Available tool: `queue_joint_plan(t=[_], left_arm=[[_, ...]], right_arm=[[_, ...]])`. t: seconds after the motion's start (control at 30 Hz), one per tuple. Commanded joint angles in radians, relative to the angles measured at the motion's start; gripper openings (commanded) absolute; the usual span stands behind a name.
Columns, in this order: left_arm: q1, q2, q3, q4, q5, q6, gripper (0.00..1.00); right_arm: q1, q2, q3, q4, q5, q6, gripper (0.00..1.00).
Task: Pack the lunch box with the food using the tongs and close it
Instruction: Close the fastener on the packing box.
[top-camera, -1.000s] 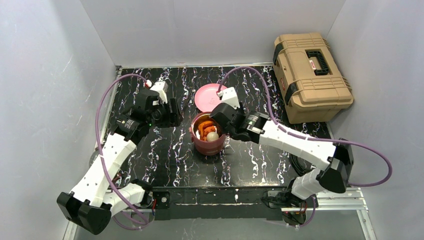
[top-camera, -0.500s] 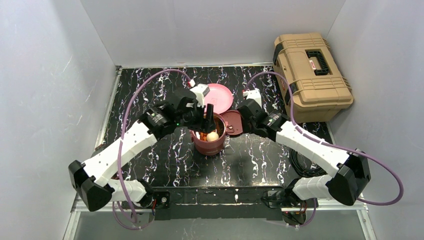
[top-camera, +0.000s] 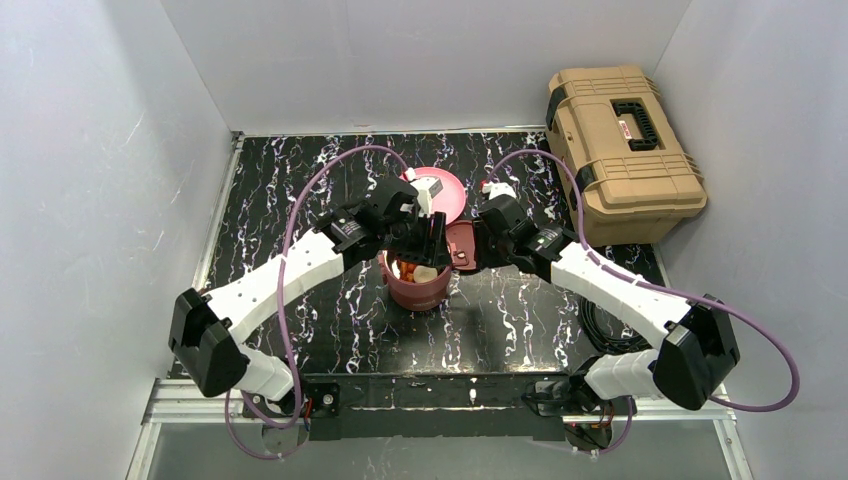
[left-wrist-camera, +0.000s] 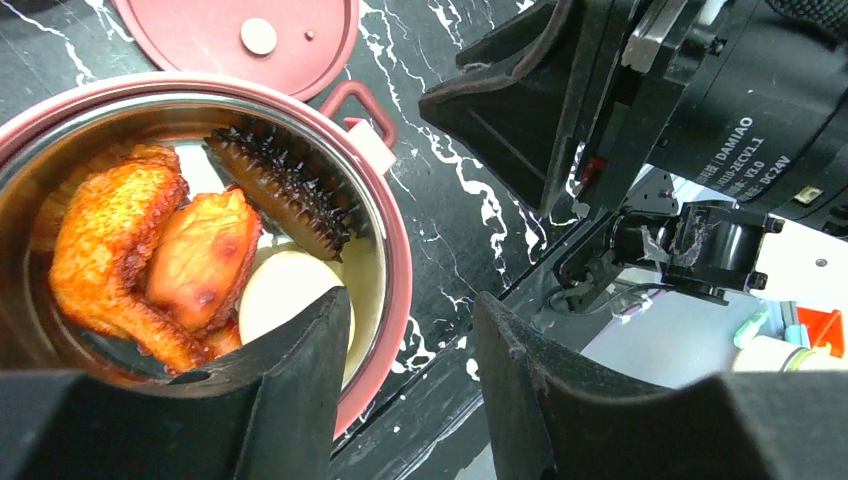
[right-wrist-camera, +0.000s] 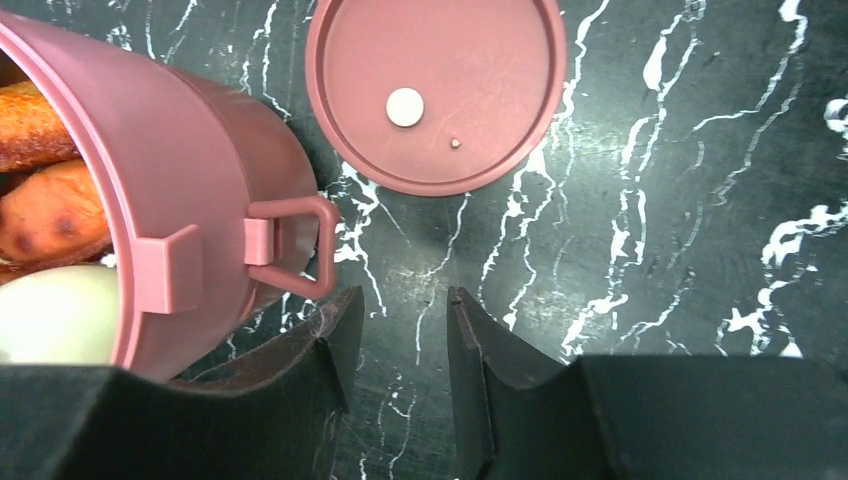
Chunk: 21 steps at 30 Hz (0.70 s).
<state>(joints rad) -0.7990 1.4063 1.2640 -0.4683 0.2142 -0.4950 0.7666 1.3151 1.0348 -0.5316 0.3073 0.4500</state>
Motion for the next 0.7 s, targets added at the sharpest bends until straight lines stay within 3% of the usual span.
queue_joint_plan(t=[0.0, 0.4, 0.67], left_arm=[[-0.003, 0.003, -0.016, 0.032, 0.056, -0.011, 0.46], [-0.003, 0.042, -0.035, 0.046, 0.073, -0.025, 0.42], [-0.003, 0.075, -0.038, 0.065, 0.093, -0.033, 0.38]], right_arm=[[-0.033, -0.019, -0.033, 0.107, -0.117, 0.024, 0.43], [-0.061, 0.059, -0.129, 0.262, -0.248, 0.069, 0.35], [-0.061, 0.091, -0.120, 0.214, -0.160, 0.057, 0.34]])
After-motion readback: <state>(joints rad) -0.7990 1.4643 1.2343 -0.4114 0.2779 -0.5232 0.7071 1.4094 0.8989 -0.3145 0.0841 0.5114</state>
